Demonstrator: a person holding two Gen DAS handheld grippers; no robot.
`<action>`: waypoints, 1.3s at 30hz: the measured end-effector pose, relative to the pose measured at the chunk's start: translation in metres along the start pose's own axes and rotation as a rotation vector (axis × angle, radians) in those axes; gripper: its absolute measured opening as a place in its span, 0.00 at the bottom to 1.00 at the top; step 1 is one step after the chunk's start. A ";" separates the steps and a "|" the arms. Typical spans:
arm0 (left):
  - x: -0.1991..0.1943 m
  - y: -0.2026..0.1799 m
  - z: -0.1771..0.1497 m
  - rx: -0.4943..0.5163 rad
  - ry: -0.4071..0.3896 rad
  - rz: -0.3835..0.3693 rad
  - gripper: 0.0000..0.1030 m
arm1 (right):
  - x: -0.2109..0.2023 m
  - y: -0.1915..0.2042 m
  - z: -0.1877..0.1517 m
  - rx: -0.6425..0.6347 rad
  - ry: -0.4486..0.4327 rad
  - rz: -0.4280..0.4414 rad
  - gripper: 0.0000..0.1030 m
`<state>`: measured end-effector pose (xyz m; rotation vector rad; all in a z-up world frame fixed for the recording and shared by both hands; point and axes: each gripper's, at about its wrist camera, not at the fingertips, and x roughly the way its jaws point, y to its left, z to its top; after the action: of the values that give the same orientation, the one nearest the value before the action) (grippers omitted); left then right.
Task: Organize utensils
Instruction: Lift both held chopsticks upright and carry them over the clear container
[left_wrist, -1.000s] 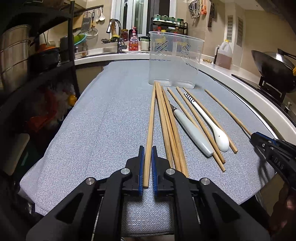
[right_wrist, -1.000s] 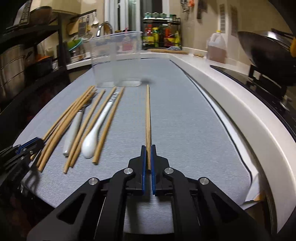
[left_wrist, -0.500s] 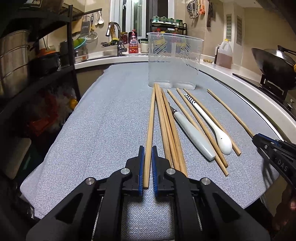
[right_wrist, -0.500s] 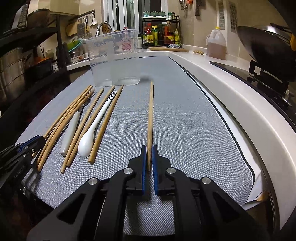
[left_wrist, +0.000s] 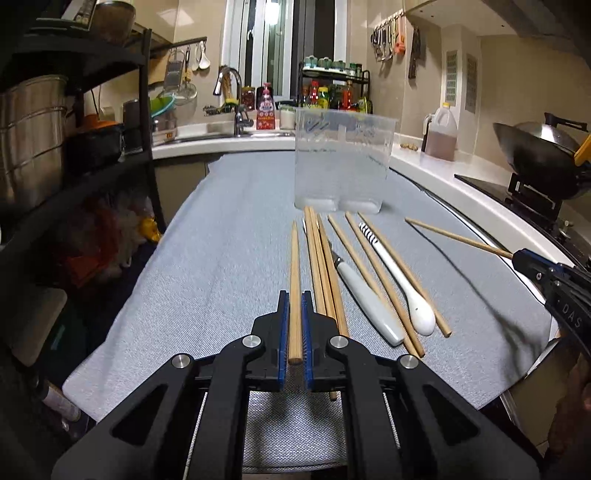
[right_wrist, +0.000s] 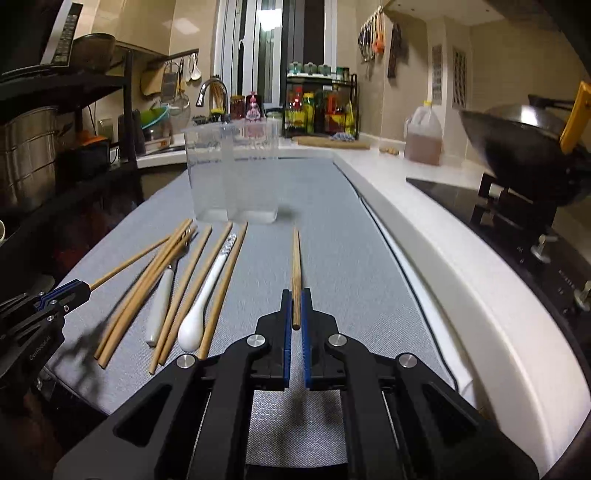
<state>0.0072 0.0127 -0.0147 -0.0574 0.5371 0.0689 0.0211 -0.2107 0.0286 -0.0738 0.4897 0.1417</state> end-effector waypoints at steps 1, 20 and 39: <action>-0.002 0.001 0.001 0.001 -0.008 0.003 0.07 | -0.003 -0.001 0.003 0.002 -0.007 0.001 0.05; -0.028 0.027 0.041 -0.091 -0.095 -0.022 0.06 | -0.045 -0.004 0.062 -0.007 -0.138 0.036 0.05; -0.028 0.049 0.145 -0.079 -0.100 -0.090 0.06 | -0.032 0.014 0.139 -0.012 -0.122 0.112 0.05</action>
<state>0.0529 0.0707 0.1226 -0.1542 0.4308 0.0051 0.0551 -0.1866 0.1656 -0.0494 0.3716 0.2569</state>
